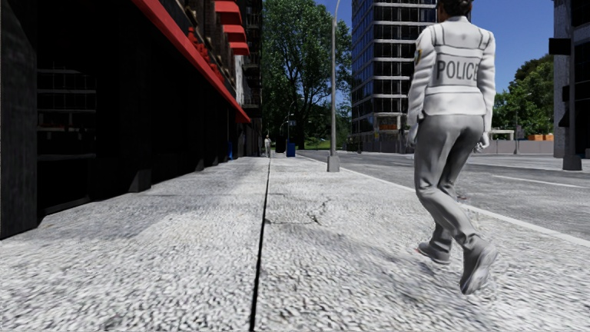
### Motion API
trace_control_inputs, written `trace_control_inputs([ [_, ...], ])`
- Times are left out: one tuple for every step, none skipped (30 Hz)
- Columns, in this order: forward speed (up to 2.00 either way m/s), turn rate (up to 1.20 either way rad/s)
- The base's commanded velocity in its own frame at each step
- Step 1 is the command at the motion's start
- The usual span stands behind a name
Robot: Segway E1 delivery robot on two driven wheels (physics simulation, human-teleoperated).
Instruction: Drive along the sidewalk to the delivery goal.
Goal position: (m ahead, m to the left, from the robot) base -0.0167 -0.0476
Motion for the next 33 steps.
trace_control_inputs([
  [1.07,0.0],
  [1.03,0.0],
  [1.03,0.0],
  [0.0,0.0],
  [0.0,0.0],
  [0.0,0.0],
  [0.0,0.0],
  [0.0,0.0],
  [0.0,0.0],
  [0.0,0.0],
  [0.0,0.0],
  [0.0,0.0],
  [0.0,0.0],
  [0.0,0.0],
  [0.0,0.0],
  [0.0,0.0],
  [0.0,0.0],
  [0.0,0.0],
  [0.0,0.0],
  [0.0,0.0],
  [0.0,0.0],
  [0.0,0.0],
  [0.0,0.0],
  [0.0,0.0],
  [0.0,0.0],
  [0.0,0.0],
  [0.0,0.0],
  [0.0,0.0],
  [0.0,0.0],
  [0.0,0.0],
  [0.0,0.0],
  [0.0,0.0],
  [0.0,0.0],
])
